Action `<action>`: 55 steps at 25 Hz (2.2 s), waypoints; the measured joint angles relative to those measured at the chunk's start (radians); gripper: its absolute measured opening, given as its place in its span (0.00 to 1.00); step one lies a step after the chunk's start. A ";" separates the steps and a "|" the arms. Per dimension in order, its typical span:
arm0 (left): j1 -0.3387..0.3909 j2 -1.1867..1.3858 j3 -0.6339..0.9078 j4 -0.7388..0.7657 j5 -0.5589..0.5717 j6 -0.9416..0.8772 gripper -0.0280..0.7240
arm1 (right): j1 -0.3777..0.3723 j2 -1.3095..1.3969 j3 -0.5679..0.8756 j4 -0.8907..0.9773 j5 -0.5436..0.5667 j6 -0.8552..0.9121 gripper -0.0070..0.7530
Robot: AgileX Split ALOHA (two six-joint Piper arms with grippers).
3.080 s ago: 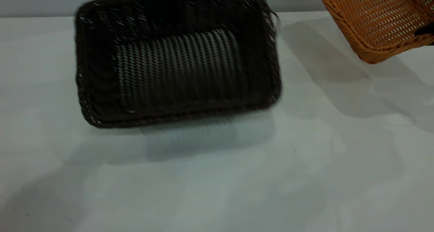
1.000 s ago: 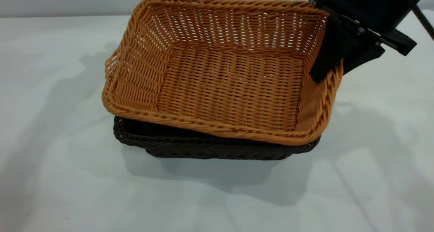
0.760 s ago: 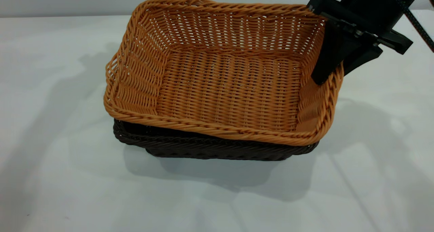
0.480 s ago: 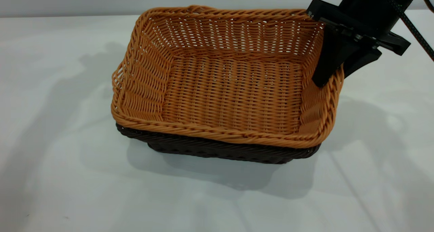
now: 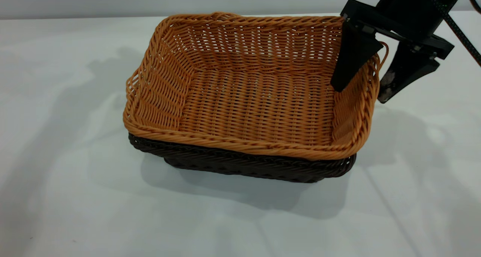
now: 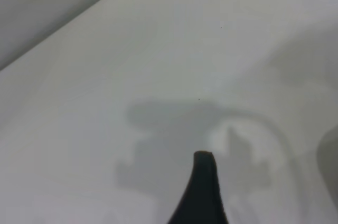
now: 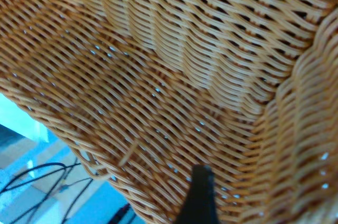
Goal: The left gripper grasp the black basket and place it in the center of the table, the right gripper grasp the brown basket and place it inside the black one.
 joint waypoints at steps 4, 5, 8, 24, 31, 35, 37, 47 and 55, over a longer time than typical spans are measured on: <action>0.000 -0.053 0.001 0.009 0.013 -0.001 0.81 | 0.000 -0.065 -0.050 -0.104 0.023 0.043 0.83; 0.000 -0.079 0.001 0.010 0.021 -0.001 0.81 | 0.000 -0.094 -0.065 -0.141 0.030 0.065 0.82; 0.000 -0.174 0.001 0.011 0.067 -0.001 0.81 | 0.000 -0.200 -0.116 -0.238 0.059 0.130 0.82; 0.000 -0.715 0.001 0.020 0.502 -0.215 0.81 | 0.000 -1.058 -0.134 -0.279 0.238 0.172 0.79; 0.000 -0.824 0.018 0.063 0.584 -0.373 0.81 | 0.000 -1.420 0.098 -0.248 0.247 0.177 0.79; 0.000 -0.905 0.120 0.072 0.584 -0.440 0.81 | 0.000 -1.560 0.232 -0.248 0.284 0.180 0.79; 0.000 -0.967 0.207 0.074 0.584 -0.444 0.81 | 0.000 -1.619 0.296 -0.248 0.284 0.180 0.79; 0.000 -1.270 0.633 0.097 0.584 -0.444 0.81 | 0.000 -1.875 0.646 -0.268 0.259 0.100 0.79; 0.000 -1.494 0.835 0.097 0.583 -0.447 0.81 | 0.000 -2.029 0.734 -0.323 0.213 0.099 0.79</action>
